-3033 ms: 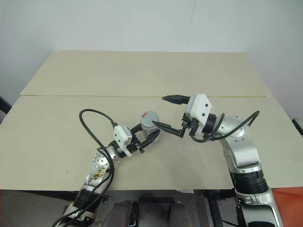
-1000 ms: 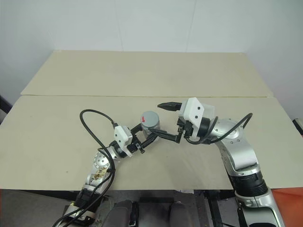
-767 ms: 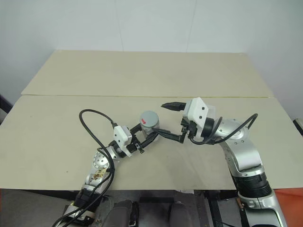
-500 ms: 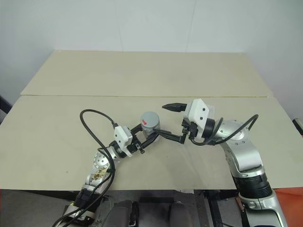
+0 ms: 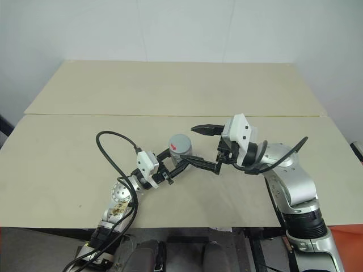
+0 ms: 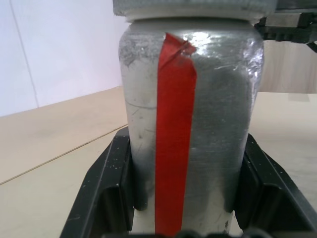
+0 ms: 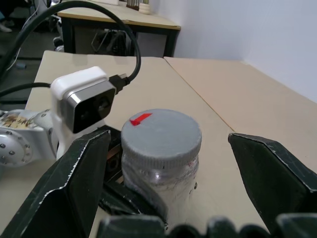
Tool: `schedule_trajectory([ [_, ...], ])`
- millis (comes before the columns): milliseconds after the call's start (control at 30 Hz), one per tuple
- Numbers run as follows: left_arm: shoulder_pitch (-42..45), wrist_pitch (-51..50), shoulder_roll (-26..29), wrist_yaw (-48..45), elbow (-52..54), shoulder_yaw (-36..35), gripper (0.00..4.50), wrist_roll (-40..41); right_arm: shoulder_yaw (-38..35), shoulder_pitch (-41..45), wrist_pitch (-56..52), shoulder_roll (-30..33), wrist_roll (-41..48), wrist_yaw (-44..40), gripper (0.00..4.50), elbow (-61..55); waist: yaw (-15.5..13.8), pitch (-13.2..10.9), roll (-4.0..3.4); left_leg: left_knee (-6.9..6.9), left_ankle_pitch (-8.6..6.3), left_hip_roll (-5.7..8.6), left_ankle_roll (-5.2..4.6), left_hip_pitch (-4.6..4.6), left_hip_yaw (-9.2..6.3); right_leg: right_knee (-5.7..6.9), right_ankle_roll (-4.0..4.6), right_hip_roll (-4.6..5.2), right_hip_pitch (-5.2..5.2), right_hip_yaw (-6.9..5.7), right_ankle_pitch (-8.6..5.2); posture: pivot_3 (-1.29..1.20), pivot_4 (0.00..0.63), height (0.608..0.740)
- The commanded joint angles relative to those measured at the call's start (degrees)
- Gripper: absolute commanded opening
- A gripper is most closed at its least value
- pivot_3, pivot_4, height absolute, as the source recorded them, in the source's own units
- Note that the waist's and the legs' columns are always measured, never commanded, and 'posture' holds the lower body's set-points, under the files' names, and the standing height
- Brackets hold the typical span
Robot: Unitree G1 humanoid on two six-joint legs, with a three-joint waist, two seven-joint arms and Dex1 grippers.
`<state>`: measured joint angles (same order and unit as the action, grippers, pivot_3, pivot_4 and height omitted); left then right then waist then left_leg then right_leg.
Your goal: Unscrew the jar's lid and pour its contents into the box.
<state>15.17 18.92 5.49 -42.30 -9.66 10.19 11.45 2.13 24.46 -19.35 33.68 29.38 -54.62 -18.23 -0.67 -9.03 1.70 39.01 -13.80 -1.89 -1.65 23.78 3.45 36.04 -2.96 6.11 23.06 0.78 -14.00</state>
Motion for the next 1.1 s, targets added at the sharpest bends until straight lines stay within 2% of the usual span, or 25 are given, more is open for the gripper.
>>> schedule_trajectory([
  [33,0.7,2.1,-0.3,-0.3,1.3,0.3,2.11,0.6,0.4,1.6,-0.5,-0.7,0.6,0.0,4.44,-1.4,0.0,0.0,0.00,0.00,0.00,0.00,0.00,0.00,0.00,0.00,0.00,0.00,-0.01,0.00,0.00,0.00,0.150,0.740],
  [367,0.5,2.4,-0.3,-0.1,1.7,0.6,2.11,0.2,2.3,4.5,-0.3,-3.1,-0.4,-1.4,4.44,2.4,0.1,0.0,0.00,0.00,0.00,-0.01,0.00,0.00,0.00,0.01,0.00,0.00,0.00,0.00,0.00,0.00,0.150,0.740],
  [767,0.4,2.7,-0.5,0.1,1.5,0.8,2.11,0.3,1.8,4.3,-0.5,-3.1,-0.1,-2.5,4.44,2.7,0.0,0.0,0.00,0.00,0.00,0.00,0.00,0.00,0.01,0.01,0.00,0.00,0.01,0.00,0.00,0.00,0.150,0.740],
  [867,0.4,2.7,-0.5,0.0,1.4,0.9,2.11,0.3,1.6,4.1,-0.4,-3.2,0.0,-2.7,3.88,2.5,0.0,0.0,0.00,0.00,0.00,-0.01,0.00,0.00,0.00,0.01,0.00,0.00,0.01,0.00,0.00,0.00,0.150,0.740],
  [933,0.5,2.5,-0.4,-0.2,1.5,1.0,2.11,0.5,1.6,4.0,0.0,-3.2,-0.4,-2.3,3.26,2.2,0.0,0.0,0.00,0.00,0.00,0.00,0.00,0.00,0.00,0.02,0.00,0.00,0.01,0.00,0.00,0.00,0.150,0.740],
  [1100,0.6,2.3,-0.4,-0.1,1.5,1.0,2.11,0.4,1.6,3.9,0.2,-3.2,-0.6,-2.5,3.26,2.1,0.0,0.0,0.00,0.00,0.00,0.00,0.00,0.00,0.00,0.01,0.00,0.00,0.01,0.00,0.00,0.00,0.150,0.740],
])
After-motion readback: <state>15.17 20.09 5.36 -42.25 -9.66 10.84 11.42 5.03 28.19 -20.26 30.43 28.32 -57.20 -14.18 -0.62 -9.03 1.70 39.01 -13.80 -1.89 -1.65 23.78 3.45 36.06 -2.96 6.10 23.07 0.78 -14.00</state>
